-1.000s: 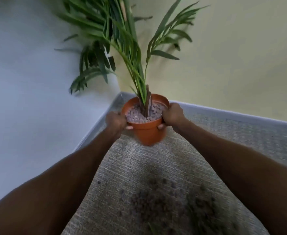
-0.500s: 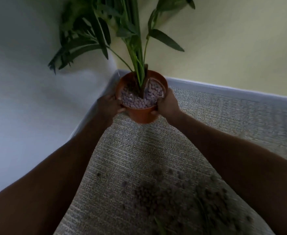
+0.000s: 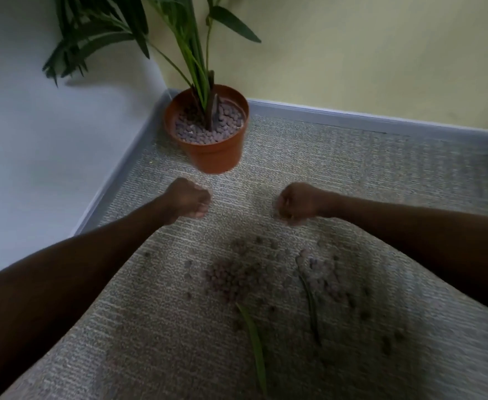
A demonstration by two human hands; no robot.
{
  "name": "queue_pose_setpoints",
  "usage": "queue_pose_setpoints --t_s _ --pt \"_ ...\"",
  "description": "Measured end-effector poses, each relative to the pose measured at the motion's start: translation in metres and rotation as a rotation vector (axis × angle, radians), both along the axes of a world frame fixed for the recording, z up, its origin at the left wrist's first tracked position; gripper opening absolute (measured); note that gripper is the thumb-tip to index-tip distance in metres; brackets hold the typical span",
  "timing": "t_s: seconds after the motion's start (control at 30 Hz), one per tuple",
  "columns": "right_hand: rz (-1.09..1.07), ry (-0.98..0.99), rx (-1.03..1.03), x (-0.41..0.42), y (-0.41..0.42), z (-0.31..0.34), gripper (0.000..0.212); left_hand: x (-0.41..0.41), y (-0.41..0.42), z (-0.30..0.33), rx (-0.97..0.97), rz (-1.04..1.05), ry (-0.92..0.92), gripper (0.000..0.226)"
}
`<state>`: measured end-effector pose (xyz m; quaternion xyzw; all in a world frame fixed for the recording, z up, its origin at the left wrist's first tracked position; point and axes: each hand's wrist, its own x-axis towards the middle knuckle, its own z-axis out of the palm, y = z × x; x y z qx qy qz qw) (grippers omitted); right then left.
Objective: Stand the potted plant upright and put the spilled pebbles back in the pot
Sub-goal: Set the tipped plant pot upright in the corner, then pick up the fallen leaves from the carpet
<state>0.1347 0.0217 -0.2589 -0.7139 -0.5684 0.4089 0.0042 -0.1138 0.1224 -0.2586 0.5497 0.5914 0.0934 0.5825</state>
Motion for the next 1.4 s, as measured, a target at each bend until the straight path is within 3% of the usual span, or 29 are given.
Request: queue_pose_setpoints --t_s 0.07,0.17,0.27,0.4,0.57,0.67,0.73,0.97,1.13,1.27,1.4 --pt "0.114 -0.076 -0.057 0.011 -0.032 -0.007 0.021 0.002 -0.016 -0.003 0.015 -0.158 0.111 0.007" --pt "0.177 -0.113 -0.118 0.016 -0.067 -0.018 0.026 0.018 -0.039 -0.004 0.096 -0.512 0.326 0.014" --pt "0.272 -0.253 -0.064 0.009 -0.084 -0.026 0.043 0.035 -0.068 0.000 0.455 -1.099 0.665 0.023" --pt "0.285 -0.298 -0.048 -0.008 -0.100 -0.032 0.060 0.040 -0.112 -0.011 0.591 -1.454 0.553 0.019" --pt "0.298 -0.428 0.090 -0.022 -0.119 -0.045 0.038 0.024 -0.144 -0.041 0.678 -1.698 0.465 0.043" --pt "0.285 -0.403 0.059 -0.024 -0.124 -0.046 0.034 0.016 -0.154 -0.050 0.815 -1.804 0.423 0.023" --pt "0.287 -0.358 0.034 -0.023 -0.120 -0.041 0.037 0.016 -0.156 -0.052 0.822 -1.809 0.450 0.014" --pt "0.276 -0.268 -0.046 -0.021 -0.086 -0.016 0.029 0.032 -0.138 -0.037 0.645 -1.645 0.610 0.021" --pt "0.159 -0.148 0.052 -0.011 -0.069 -0.002 0.038 0.032 -0.093 -0.011 0.373 -1.417 0.413 0.015" --pt "-0.036 -0.101 0.139 -0.002 -0.042 0.013 0.016 0.008 -0.043 0.019 0.220 -1.049 0.206 0.011" --pt "-0.344 0.061 0.292 0.007 -0.013 0.032 0.015 -0.020 -0.003 0.036 0.101 -0.455 0.029 0.013"
